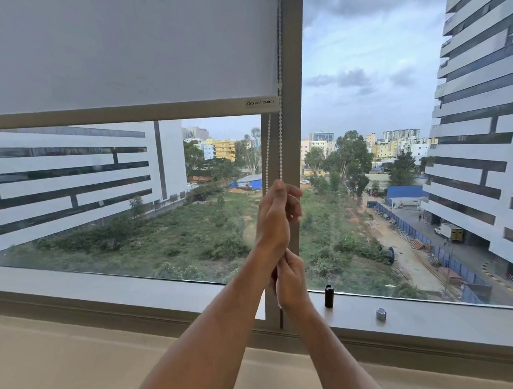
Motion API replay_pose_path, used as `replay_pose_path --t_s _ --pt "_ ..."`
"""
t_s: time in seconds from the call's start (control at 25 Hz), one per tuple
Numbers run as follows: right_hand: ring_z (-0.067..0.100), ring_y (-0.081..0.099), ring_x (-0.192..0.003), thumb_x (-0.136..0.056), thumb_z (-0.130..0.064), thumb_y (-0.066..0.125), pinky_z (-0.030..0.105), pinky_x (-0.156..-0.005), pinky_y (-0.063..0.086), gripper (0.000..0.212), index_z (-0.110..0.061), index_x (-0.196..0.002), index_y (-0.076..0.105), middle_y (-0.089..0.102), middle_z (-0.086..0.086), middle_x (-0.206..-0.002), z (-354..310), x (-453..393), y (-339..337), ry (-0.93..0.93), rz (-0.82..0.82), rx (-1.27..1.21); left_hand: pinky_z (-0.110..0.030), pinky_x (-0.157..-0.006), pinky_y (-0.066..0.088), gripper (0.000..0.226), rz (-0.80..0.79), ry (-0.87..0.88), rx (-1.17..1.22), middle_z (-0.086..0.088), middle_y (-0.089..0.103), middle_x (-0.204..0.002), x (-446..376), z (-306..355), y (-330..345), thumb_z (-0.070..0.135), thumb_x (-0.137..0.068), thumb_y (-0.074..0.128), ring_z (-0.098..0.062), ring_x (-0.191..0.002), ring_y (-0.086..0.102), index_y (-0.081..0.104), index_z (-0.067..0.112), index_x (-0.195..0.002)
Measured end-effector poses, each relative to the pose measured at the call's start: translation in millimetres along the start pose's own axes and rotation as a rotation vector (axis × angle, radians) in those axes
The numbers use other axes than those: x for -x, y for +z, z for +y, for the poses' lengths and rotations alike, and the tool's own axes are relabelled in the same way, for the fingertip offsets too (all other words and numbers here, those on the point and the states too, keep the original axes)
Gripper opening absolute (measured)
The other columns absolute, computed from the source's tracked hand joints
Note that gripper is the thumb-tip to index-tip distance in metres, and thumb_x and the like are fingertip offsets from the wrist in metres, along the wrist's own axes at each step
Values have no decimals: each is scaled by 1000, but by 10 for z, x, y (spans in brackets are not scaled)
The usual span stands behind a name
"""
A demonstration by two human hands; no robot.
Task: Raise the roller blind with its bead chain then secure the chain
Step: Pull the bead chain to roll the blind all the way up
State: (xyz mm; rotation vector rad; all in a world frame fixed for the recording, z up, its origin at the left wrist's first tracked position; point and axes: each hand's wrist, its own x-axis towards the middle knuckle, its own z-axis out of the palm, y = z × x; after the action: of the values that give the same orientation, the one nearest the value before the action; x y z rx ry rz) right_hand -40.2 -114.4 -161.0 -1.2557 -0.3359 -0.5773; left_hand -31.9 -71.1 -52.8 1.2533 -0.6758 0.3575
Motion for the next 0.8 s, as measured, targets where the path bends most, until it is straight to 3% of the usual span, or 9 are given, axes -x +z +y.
replay_pose_path --t_s 0.08,0.2,0.32,0.44,0.52,0.64,0.72,0.8 --pt "6 29 -37 -107 0 38 20 -36 22 34 3 -77 52 38 2 -52 54 31 -45 -4 24 -7 -24 -41 26 61 5 -70 12 3 39 -49 -63 61 116 48 -108 34 -12 -40 32 50 28 -53" --pt "6 30 -40 -103 -19 42 21 -38 23 31 -4 -78 52 39 -1 -52 21 23 -138 -20 -7 -27 -22 -40 18 67 62 -58 25 1 28 -49 -50 -5 167 46 -108 39 -13 -39 22 36 28 -44" --pt "3 45 -49 -101 -27 38 17 -47 37 32 -8 -81 55 53 -10 -58 -102 -25 -239 -64 -4 4 -23 -42 22 67 100 -8 -59 5 34 -46 37 -123 136 44 -108 41 -13 -39 28 39 28 -43" --pt "4 66 -73 -107 -28 36 18 -65 53 36 -8 -109 66 72 -9 -79 -343 -240 -277 -136 124 54 -22 -42 39 66 91 -10 -79 13 54 -44 263 -404 48 40 -109 40 -3 -39 49 60 27 -47" --pt "11 68 -77 -110 -28 38 25 -68 55 32 -15 -116 67 73 -6 -84 -600 -436 -200 -184 133 49 -26 -44 31 67 86 -54 -81 11 50 -46 475 -602 3 55 -103 42 -9 -41 43 57 20 -49" --pt "16 55 -55 -108 -38 39 28 -50 45 39 -15 -98 69 61 -2 -68 -868 -575 38 -133 -40 -45 -39 -50 15 60 100 -152 -75 4 29 -48 728 -800 11 66 -94 43 -14 -47 22 35 26 -48" --pt "9 35 -42 -108 -42 42 21 -39 30 45 -20 -73 60 44 -6 -56 -873 -527 150 -108 -62 -31 -37 -48 16 58 98 -159 -68 3 29 -46 791 -907 -8 57 -99 42 -13 -45 22 35 24 -52" --pt "6 27 -39 -104 -44 49 17 -35 25 45 -23 -64 49 38 -9 -54 -812 -461 158 -136 -44 -89 -30 -46 20 53 49 -178 -34 4 35 -48 784 -936 -73 50 -100 41 -13 -43 27 43 21 -55"
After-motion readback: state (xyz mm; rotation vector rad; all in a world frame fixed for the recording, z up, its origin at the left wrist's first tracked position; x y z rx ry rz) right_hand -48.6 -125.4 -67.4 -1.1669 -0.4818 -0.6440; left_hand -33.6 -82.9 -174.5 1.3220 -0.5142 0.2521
